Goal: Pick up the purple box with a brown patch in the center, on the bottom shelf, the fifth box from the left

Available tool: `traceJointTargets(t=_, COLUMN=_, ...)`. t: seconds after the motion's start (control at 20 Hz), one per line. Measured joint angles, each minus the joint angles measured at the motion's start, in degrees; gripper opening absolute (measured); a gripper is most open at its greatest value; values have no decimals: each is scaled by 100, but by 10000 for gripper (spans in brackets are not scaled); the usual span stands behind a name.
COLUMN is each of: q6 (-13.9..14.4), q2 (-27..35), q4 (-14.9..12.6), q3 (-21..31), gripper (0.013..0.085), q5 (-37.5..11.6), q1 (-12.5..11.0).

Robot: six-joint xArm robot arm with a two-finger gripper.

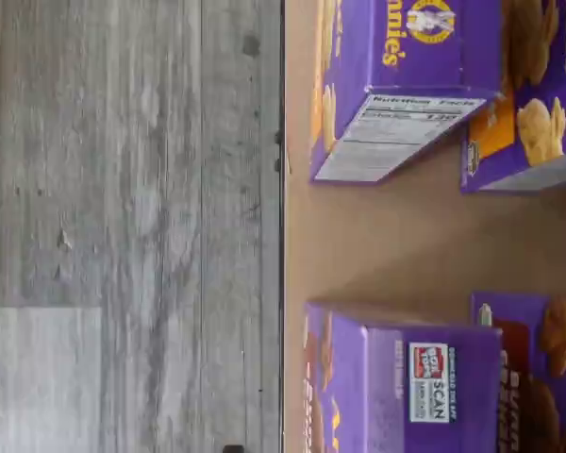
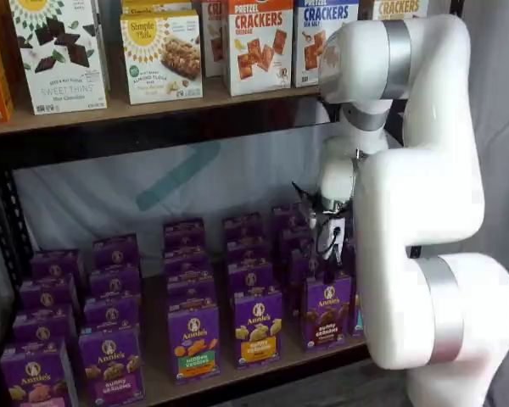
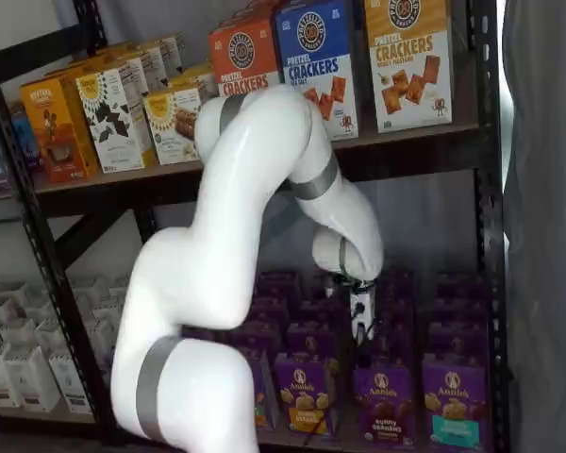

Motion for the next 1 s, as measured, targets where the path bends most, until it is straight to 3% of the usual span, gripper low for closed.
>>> traceJointTargets(t=0.15, q6=394, q2=150, q4=-464, q3=-335, gripper=850, q5=552, q1=-32)
traceJointTargets(t=0.5, q6=431, q2=418, q4=-569, q3=-597, gripper=850, q5=565, q1=-86)
traceJointTargets(t=1.0, q6=746, q2=812, q4=-1011, q3=-779, gripper=850, q5=197, q1=-152)
